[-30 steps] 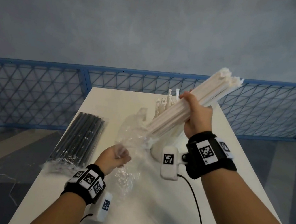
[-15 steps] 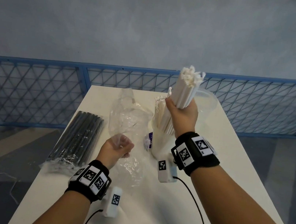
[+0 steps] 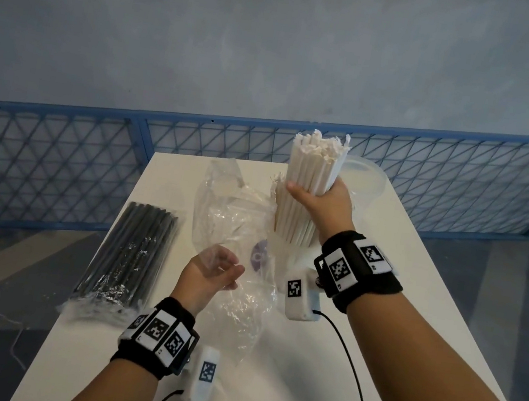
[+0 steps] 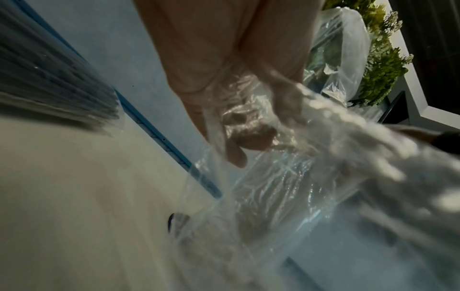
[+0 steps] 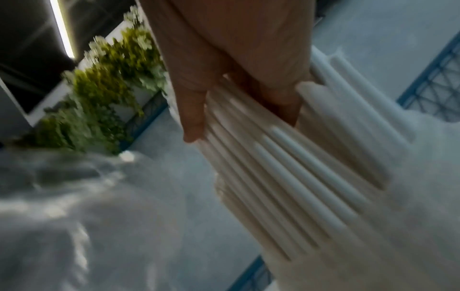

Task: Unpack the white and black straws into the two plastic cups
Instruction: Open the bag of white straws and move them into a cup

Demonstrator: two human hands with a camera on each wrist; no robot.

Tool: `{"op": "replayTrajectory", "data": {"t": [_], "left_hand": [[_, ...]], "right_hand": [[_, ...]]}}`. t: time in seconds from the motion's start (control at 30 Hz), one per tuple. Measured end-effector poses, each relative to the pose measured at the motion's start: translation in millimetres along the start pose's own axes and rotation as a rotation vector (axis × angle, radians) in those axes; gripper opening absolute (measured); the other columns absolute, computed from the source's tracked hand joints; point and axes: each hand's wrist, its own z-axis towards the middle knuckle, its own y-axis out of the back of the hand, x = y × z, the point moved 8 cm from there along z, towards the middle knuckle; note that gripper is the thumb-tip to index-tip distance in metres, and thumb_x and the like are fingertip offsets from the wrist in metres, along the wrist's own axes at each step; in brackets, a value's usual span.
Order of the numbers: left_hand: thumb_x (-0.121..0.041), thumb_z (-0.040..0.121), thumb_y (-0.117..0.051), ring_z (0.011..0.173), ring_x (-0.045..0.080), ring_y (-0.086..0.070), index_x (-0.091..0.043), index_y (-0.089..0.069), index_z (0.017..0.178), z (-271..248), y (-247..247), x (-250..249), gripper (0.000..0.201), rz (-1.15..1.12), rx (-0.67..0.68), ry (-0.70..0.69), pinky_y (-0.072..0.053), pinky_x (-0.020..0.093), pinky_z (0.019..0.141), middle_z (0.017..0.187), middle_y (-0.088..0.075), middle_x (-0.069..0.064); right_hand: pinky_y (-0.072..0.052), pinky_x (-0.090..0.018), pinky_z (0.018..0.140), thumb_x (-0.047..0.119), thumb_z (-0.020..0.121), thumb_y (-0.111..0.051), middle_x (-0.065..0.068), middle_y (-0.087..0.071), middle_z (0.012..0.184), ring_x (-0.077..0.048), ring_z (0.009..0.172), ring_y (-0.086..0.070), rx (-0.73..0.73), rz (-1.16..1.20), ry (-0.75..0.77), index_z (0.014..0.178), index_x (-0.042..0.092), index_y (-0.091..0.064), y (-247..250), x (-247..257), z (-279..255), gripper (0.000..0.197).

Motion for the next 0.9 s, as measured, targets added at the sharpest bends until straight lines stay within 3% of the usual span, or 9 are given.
{"op": "replayTrajectory", "data": {"t": [0.1,0.23,0.37,0.47,0.6,0.67,0.73,0.83,0.9], "left_hand": [[0.003,0.080,-0.066,0.054,0.011,-0.059,-0.008,-0.056,0.080,-0.7,6.6,11.0,0.014,0.003,-0.038,0.031,-0.056,0.028,0.066,0.071,-0.058,0.007],[0.003,0.080,-0.065,0.051,0.008,-0.059,-0.006,-0.056,0.081,-3.8,3.0,18.8,0.013,-0.022,-0.048,0.055,-0.055,0.029,0.068,0.071,-0.057,0.006],[0.001,0.084,-0.061,0.053,0.009,-0.058,-0.005,-0.056,0.083,-7.5,1.1,15.9,0.008,-0.038,-0.032,0.035,-0.055,0.032,0.070,0.069,-0.057,0.008],[-0.005,0.088,-0.056,0.057,0.011,-0.058,-0.007,-0.056,0.082,-10.0,8.2,12.9,0.006,-0.094,-0.052,0.027,-0.055,0.033,0.072,0.068,-0.056,0.007],[-0.017,0.091,-0.050,0.064,0.016,-0.054,-0.007,-0.056,0.085,-18.0,11.5,13.0,0.013,-0.220,-0.090,0.000,-0.056,0.027,0.065,0.068,-0.054,0.006],[-0.027,0.091,-0.048,0.065,0.017,-0.056,-0.011,-0.056,0.087,-21.9,8.5,11.6,0.019,-0.251,-0.106,-0.010,-0.055,0.028,0.064,0.068,-0.056,0.005],[-0.042,0.086,-0.044,0.069,0.017,-0.058,-0.015,-0.056,0.091,-25.7,2.3,11.2,0.031,-0.255,-0.106,-0.014,-0.053,0.035,0.071,0.071,-0.058,0.005],[-0.051,0.087,-0.034,0.077,0.019,-0.058,-0.021,-0.056,0.096,-31.9,-10.7,16.9,0.039,-0.253,-0.095,0.013,-0.051,0.042,0.076,0.077,-0.058,0.007],[-0.051,0.091,-0.030,0.079,0.020,-0.058,-0.025,-0.056,0.098,-35.9,-21.5,23.4,0.037,-0.241,-0.065,0.037,-0.050,0.041,0.076,0.079,-0.058,0.008]], "right_hand": [[-0.051,-0.030,0.087,0.022,0.078,-0.073,-0.002,-0.064,0.111,-0.017,0.102,-0.061,-0.093,0.002,0.146,0.119,0.015,-0.053,8.0,24.4,-3.2,0.046],[-0.044,-0.026,0.085,0.021,0.089,-0.060,-0.008,-0.063,0.114,-0.022,0.105,-0.058,-0.002,-0.214,0.192,0.120,0.007,-0.053,-4.4,26.5,-12.4,0.035],[-0.046,-0.030,0.093,0.024,0.083,-0.068,-0.007,-0.060,0.121,-0.022,0.111,-0.057,0.034,-0.251,0.200,0.126,0.009,-0.046,-0.1,21.0,-18.2,0.051],[-0.041,-0.023,0.103,0.028,0.076,-0.074,-0.001,-0.051,0.129,-0.011,0.117,-0.050,-0.141,-0.164,0.344,0.131,0.014,-0.039,28.7,29.4,-45.9,0.067],[-0.045,-0.030,0.094,0.016,0.084,-0.062,-0.001,-0.052,0.108,-0.015,0.102,-0.054,-0.304,-0.009,0.530,0.110,0.019,-0.048,60.4,18.2,-97.4,0.030],[-0.047,-0.025,0.083,0.016,0.086,-0.060,0.004,-0.054,0.100,-0.008,0.090,-0.055,-0.212,-0.009,0.366,0.099,0.026,-0.048,55.2,-15.9,-104.1,0.020],[-0.048,-0.018,0.073,0.026,0.089,-0.060,-0.002,-0.058,0.111,-0.008,0.089,-0.057,-0.026,-0.125,0.004,0.106,0.022,-0.050,42.6,-68.5,-106.8,0.020],[-0.053,-0.032,0.074,0.054,0.089,-0.045,-0.008,-0.052,0.127,-0.023,0.102,-0.061,0.317,-0.099,-0.569,0.129,0.018,-0.040,20.6,-134.9,-138.3,0.055],[-0.055,-0.038,0.076,0.059,0.088,-0.040,-0.008,-0.054,0.123,-0.027,0.102,-0.063,0.398,0.095,-0.712,0.128,0.020,-0.040,7.8,-145.8,-154.2,0.055]]}}
